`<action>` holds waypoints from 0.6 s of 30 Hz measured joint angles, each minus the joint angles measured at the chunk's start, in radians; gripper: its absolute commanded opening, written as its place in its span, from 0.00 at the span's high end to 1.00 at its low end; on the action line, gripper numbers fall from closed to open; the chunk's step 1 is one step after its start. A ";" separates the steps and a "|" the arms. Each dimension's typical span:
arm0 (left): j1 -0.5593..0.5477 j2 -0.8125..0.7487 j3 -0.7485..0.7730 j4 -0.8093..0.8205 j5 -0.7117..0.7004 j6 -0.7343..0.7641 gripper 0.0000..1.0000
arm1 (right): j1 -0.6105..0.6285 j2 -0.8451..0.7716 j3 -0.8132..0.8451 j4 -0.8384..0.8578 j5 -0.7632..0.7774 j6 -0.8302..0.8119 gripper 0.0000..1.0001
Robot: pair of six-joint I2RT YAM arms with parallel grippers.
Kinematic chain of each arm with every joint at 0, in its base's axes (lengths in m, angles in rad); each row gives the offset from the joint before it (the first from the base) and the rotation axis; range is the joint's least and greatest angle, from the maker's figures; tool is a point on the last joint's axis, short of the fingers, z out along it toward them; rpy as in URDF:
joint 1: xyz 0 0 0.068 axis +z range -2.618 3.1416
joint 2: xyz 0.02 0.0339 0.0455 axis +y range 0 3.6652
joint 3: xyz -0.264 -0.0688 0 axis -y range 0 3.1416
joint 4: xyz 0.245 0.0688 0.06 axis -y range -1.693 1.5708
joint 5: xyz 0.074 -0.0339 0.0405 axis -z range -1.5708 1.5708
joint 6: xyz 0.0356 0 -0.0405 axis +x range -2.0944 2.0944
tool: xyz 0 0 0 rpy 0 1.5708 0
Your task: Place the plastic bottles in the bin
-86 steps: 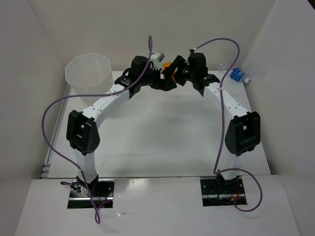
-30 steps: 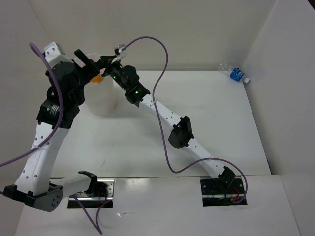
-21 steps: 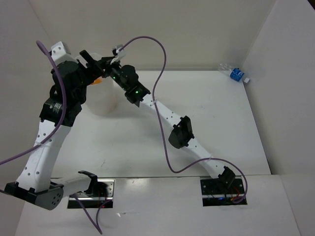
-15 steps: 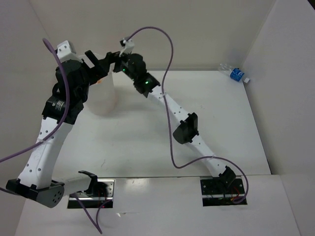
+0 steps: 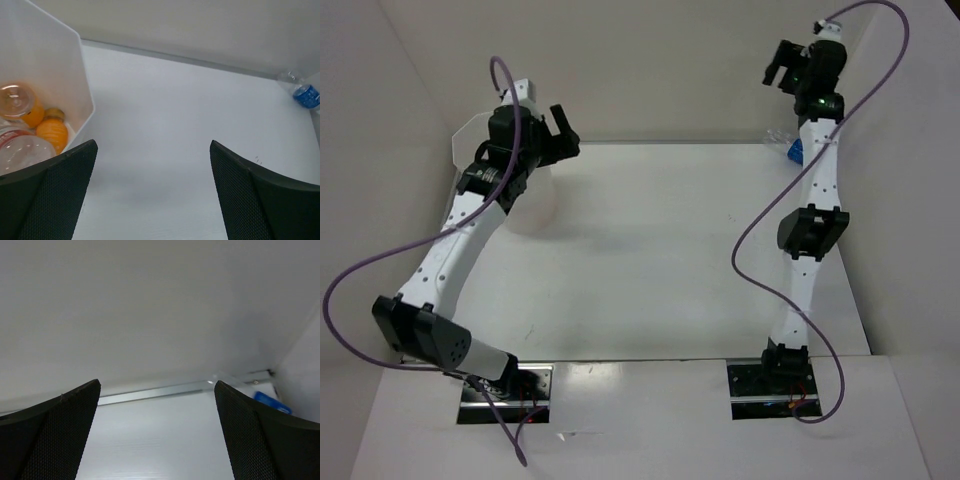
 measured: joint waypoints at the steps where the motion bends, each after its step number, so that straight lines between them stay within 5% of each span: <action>1: 0.000 0.028 0.005 0.004 0.010 0.003 0.00 | -0.042 0.026 0.010 -0.011 -0.004 -0.003 0.00; 6: -0.008 0.137 0.013 0.003 0.048 0.036 0.00 | -0.164 0.286 0.224 -0.096 -0.014 -0.105 0.00; 18: -0.016 0.169 0.018 -0.005 0.098 0.081 0.00 | -0.174 0.437 0.134 -0.132 0.031 -0.437 0.00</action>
